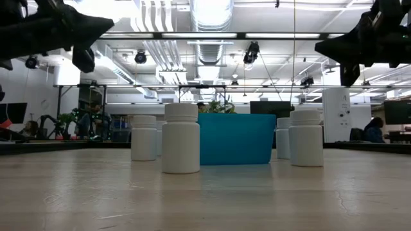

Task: Pick and place pill bottles into a basket
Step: Put the white medicine bottle into the blue bin

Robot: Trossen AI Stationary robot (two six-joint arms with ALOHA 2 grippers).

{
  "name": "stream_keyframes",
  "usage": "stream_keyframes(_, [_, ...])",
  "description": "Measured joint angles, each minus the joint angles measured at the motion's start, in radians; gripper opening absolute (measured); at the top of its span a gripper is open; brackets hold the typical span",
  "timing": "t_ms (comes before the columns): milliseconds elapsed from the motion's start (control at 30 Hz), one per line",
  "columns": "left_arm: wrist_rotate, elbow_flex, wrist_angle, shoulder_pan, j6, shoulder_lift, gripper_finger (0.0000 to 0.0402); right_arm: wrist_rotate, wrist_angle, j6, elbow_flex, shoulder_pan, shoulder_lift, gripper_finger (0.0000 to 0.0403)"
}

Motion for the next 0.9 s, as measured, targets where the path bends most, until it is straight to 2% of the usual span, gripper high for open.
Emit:
stream_keyframes(133, [0.008, 0.055, -0.016, 0.0, 0.045, 0.011, 0.0, 0.023, 0.042, -0.004, 0.0, 0.0, 0.001, 0.0008])
stream_keyframes(333, [0.016, 0.114, -0.024, 0.0, -0.013, 0.021, 0.0, 0.019, 0.264, 0.041, 0.004, 0.0, 0.0, 0.0008])
stream_keyframes(600, [0.005, 0.211, -0.174, 0.0, -0.06, 0.044, 0.0005, 0.099, 0.103, 0.084, 0.131, 0.0, 0.053, 0.0012])
stream_keyframes(733, [0.003, 0.255, -0.174, 0.0, -0.06, 0.054, 0.0039, 0.1, 0.094, 0.085, 0.22, 0.0, 0.136, 0.0039])
stream_keyframes(900, [0.002, 0.289, -0.177, 0.0, -0.066, 0.061, 0.0104, 0.1, 0.033, 0.085, 0.351, 0.0, 0.285, 0.0099])
